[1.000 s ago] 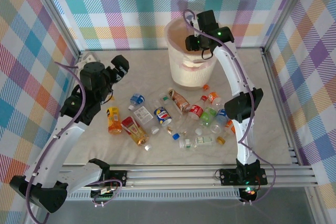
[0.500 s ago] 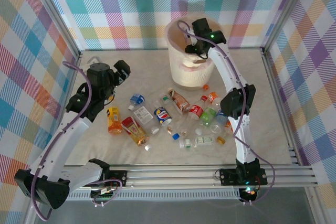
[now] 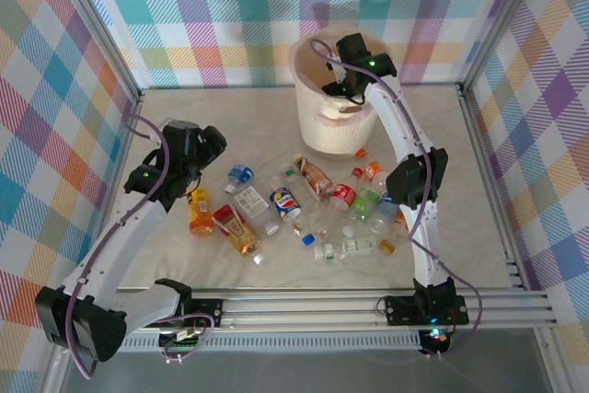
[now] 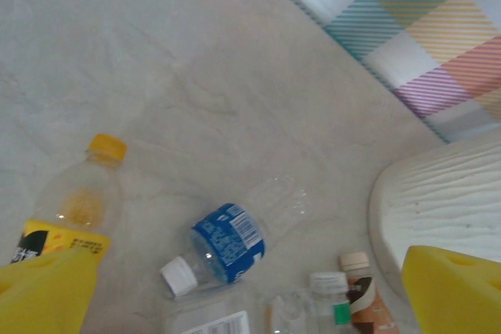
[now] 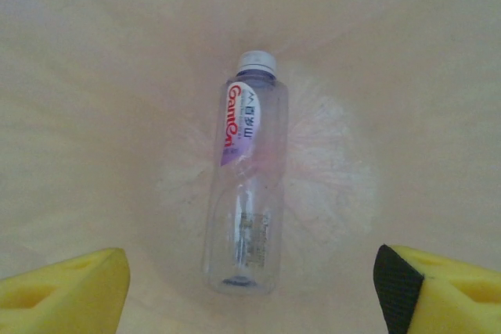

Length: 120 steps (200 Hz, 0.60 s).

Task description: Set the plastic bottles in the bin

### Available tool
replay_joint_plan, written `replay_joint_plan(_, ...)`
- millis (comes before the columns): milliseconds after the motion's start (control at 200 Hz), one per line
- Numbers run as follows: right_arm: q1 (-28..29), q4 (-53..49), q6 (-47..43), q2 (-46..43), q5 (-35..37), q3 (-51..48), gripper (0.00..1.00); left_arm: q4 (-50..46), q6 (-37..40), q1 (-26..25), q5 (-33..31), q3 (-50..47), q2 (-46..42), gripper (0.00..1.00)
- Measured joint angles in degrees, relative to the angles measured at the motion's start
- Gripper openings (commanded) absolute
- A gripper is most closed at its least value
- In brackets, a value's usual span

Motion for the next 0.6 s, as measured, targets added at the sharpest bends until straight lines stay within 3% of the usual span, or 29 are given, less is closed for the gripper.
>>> replay_joint_plan(260, 0.0, 1.5, 0.0, -2.5, 0.2, 0.0, 0.92, -4.3, 2.0, 1.0, -0.5, -5.4, -0.6, 1.00)
replay_joint_plan(395, 0.0, 3.9, 0.0, -4.7, 0.8, 0.9, 1.00, -5.8, 2.8, 2.9, 0.6, -10.1, -2.6, 1.00)
replay_joint_plan(600, 0.0, 8.8, 0.0, -8.1, 1.3, 1.3, 1.00, -5.6, 3.9, 6.6, 3.7, -16.7, -6.1, 1.00)
